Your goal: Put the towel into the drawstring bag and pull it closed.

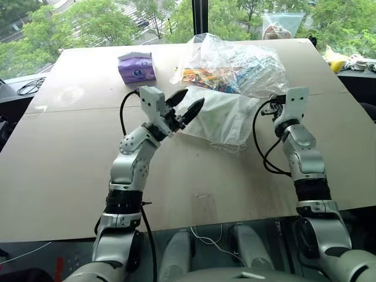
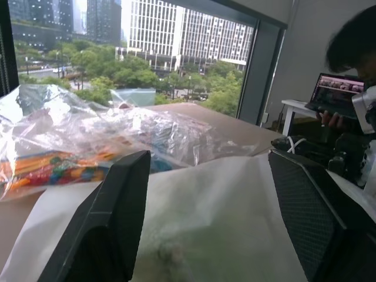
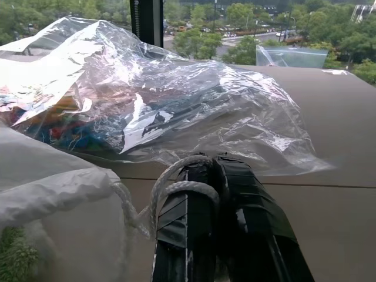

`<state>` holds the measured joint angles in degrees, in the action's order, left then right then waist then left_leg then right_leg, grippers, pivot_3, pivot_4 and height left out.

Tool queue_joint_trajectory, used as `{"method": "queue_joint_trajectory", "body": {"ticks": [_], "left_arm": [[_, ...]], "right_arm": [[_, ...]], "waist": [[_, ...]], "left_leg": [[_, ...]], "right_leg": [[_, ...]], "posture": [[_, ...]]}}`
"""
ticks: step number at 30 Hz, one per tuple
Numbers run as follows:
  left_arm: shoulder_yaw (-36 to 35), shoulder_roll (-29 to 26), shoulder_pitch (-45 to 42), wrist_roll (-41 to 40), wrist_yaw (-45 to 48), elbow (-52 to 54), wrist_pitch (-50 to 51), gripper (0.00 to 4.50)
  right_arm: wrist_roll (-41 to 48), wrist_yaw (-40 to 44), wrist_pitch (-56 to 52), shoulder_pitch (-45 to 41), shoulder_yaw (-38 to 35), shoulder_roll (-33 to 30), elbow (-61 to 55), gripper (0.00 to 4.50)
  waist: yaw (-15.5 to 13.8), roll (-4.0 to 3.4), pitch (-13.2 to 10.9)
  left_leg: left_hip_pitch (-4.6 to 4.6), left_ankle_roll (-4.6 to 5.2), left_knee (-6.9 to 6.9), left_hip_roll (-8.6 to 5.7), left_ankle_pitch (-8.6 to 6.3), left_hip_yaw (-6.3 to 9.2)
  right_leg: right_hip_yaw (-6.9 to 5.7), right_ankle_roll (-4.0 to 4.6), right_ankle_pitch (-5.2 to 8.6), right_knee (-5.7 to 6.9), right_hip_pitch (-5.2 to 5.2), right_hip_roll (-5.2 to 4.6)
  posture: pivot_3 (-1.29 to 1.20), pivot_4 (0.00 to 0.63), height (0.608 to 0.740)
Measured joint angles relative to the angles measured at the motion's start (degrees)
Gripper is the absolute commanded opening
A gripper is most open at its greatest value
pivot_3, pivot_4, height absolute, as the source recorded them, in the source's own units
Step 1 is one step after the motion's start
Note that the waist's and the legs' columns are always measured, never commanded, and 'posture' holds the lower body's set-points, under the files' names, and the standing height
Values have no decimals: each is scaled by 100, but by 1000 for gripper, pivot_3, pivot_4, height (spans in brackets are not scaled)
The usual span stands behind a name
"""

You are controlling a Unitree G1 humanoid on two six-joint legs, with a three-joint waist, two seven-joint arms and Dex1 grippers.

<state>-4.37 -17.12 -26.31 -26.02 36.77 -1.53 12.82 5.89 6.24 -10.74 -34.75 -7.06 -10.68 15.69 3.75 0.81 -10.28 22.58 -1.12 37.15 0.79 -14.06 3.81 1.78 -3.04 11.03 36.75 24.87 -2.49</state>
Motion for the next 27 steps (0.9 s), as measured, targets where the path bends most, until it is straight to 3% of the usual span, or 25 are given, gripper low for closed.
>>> {"method": "queue_joint_trajectory", "body": {"ticks": [7, 13, 20, 27], "left_arm": [[83, -615, 825, -171, 428, 719, 625, 3190], [1015, -843, 800, 333, 888, 679, 795, 3190], [1746, -729, 247, 1015, 1197, 41, 525, 3190], [2394, -313, -763, 1883, 1543, -1651, -217, 3190]], "right_arm": [[-2, -115, -65, 54, -1, 90, -30, 0], [-7, -118, -65, -25, 9, 92, 2, 0], [-8, -118, -71, -74, 25, 78, 9, 0], [-8, -172, -134, -66, 4, 60, 0, 0]], "waist": [[-46, 0, 0], [-66, 0, 0], [-62, 0, 0], [-124, 0, 0]], "left_leg": [[0, 0, 17, -1, 0, -2], [-1, 0, 25, -2, 1, -3], [-1, 0, 19, -2, 0, -3], [-2, 1, 21, -4, 1, -4]], "right_leg": [[0, -4, 1, 4, -4, -1], [2, -4, 0, 6, -6, 0], [2, -3, 0, 5, -5, 1], [2, -4, 0, 6, -6, 1]], "posture": [[0, 150, 740], [0, 150, 740], [0, 150, 740], [0, 150, 740]]}}
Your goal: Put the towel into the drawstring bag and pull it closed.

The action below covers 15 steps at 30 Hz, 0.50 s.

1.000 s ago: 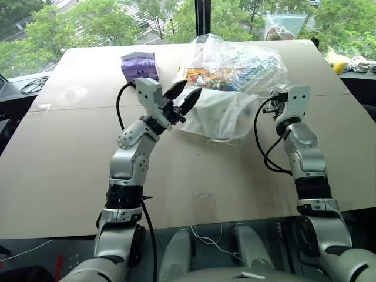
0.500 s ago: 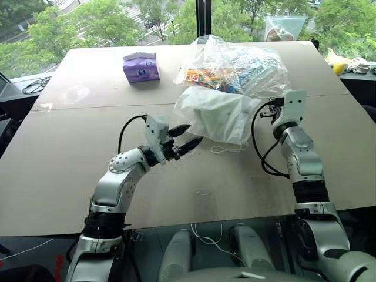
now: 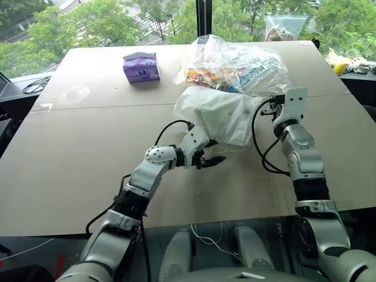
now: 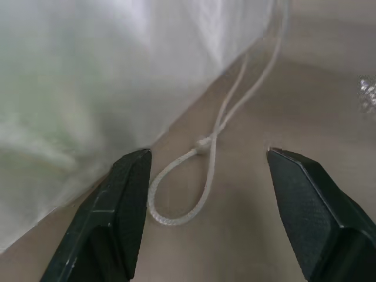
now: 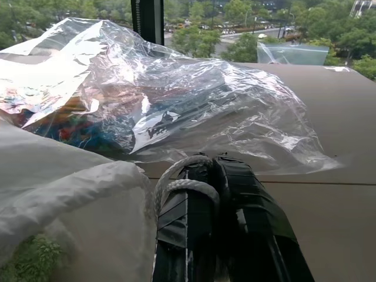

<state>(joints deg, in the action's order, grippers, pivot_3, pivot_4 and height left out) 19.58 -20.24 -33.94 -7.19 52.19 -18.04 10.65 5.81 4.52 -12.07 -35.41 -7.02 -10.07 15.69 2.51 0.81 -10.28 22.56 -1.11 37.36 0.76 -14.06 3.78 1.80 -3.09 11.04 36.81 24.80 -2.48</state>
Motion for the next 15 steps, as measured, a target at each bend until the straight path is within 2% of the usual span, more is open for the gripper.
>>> {"method": "queue_joint_trajectory", "body": {"ticks": [3, 7, 9, 11, 15], "left_arm": [[177, 192, -516, 309, 189, -684, -447, 3190], [283, 290, -767, 529, 390, -1038, -808, 3190], [342, 354, -902, 689, 428, -1215, -991, 2674], [358, 445, -925, 761, 451, -1307, -1077, 1968], [347, 588, -899, 820, 443, -1378, -1075, 164]], "right_arm": [[-1, -27, -28, 10, 2, 37, -26, 0], [-6, -98, -41, 30, -17, 43, -81, 0], [-7, -128, -46, 38, -23, 52, -107, 0], [-7, -140, -50, 41, -18, 90, -127, 0], [-11, -179, -103, 79, -19, 107, -160, 0]], "waist": [[-6, 0, 0], [-3, 0, 0], [-16, 0, 1], [-18, 0, 2], [-14, 0, 2]], "left_leg": [[2, 0, 0, 0, 0, 0], [2, 0, -2, 0, 0, 0], [2, 0, -1, 0, 0, 1], [1, 0, 4, -3, 0, 1], [-2, 2, 8, -6, 1, 1]], "right_leg": [[0, 0, 0, -1, 0, 0], [1, 1, 0, -1, 0, -1], [1, 1, 0, -1, -1, -1], [1, 0, 0, -1, -5, -3], [2, -7, -2, 0, -7, -5]], "posture": [[0, 150, 740], [0, 150, 740], [0, 150, 740], [0, 150, 740], [0, 150, 740]]}}
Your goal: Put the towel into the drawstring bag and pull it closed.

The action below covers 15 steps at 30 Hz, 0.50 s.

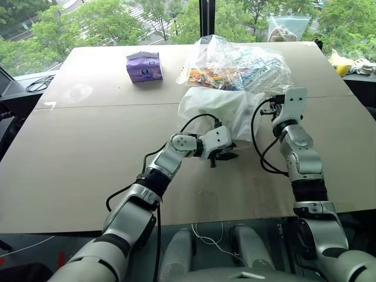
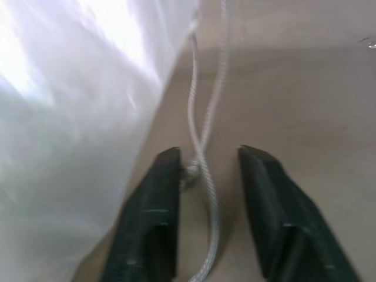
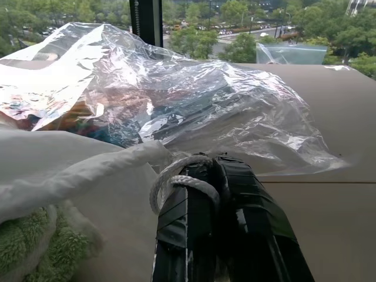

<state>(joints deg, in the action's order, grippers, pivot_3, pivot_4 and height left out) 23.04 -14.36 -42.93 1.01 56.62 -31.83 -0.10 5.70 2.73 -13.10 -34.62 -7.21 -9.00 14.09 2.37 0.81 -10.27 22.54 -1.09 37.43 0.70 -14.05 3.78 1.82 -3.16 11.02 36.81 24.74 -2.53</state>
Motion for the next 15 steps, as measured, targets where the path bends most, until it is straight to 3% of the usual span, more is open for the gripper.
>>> {"method": "queue_joint_trajectory", "body": {"ticks": [9, 15], "left_arm": [[-253, 68, 401, -11, -349, 318, 168, 31], [-919, 42, 1275, -65, -1328, 1168, -544, 31]], "right_arm": [[-65, -71, -2, -7, 6, -24, -8, 0], [-462, -241, 217, -83, 75, -251, -28, 0]], "waist": [[25, -1, 1], [49, -2, -3]], "left_leg": [[-44, 1, -3, 2, 0, -5], [-60, 1, -17, 5, 0, -17]], "right_leg": [[10, -16, 10, 4, -33, 1], [24, -19, 12, 4, -41, 3]], "posture": [[0, 150, 740], [0, 150, 740]]}}
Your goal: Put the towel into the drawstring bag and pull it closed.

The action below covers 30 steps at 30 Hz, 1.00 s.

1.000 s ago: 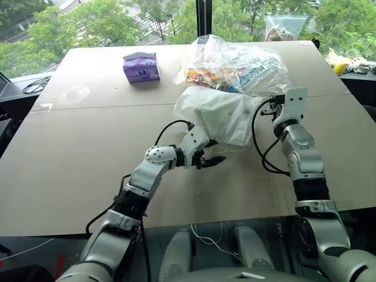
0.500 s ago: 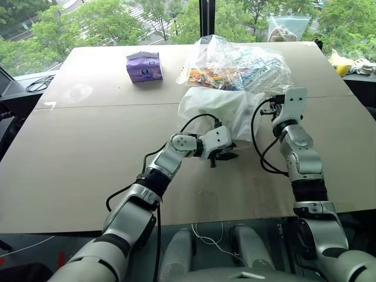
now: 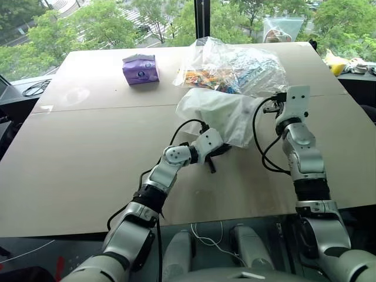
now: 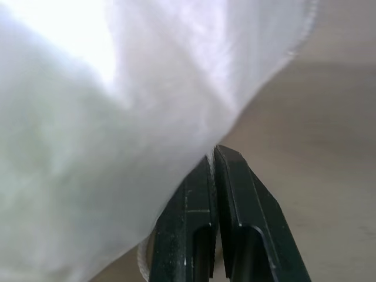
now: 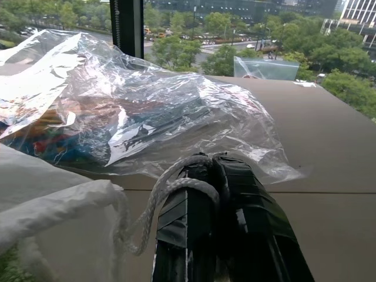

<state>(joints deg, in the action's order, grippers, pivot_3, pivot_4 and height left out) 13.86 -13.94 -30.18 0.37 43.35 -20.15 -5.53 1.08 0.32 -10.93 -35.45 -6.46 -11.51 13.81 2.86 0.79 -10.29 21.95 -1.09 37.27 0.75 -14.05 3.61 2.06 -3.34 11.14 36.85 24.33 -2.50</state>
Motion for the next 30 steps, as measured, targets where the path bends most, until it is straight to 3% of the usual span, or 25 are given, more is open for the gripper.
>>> {"method": "queue_joint_trajectory", "body": {"ticks": [5, 10, 19, 30], "left_arm": [[-827, -284, 878, 67, -953, 1760, -542, 31], [-1408, -526, 1841, 525, -1834, 2228, -601, 31], [-2371, -555, 1725, 1396, -3727, 2536, -468, 31], [-2926, -559, 1473, 1717, -4981, 2599, 315, 31]], "right_arm": [[-801, -362, 599, -23, 357, -326, 39, 0], [-974, -775, 780, -132, 320, -305, 285, 0], [-999, -1379, 979, -559, 85, -331, 791, 0], [-794, -1844, 868, -558, -154, -278, 866, 0]], "waist": [[-26, -1, 1], [-57, 0, 0], [-56, 2, -2], [-44, 3, -2]], "left_leg": [[-4, -1, -15, -2, -1, -21], [1, 0, -12, -2, -1, -21], [-3, 0, -7, -3, -1, -20], [0, 0, -15, -3, -2, -19]], "right_leg": [[21, 19, -12, -9, 4, -3], [19, 17, -10, -11, 4, -3], [19, 0, -2, -11, -1, -2], [18, 13, -10, -13, 4, -2]], "posture": [[0, 150, 740], [0, 150, 740], [0, 150, 740], [0, 150, 740]]}}
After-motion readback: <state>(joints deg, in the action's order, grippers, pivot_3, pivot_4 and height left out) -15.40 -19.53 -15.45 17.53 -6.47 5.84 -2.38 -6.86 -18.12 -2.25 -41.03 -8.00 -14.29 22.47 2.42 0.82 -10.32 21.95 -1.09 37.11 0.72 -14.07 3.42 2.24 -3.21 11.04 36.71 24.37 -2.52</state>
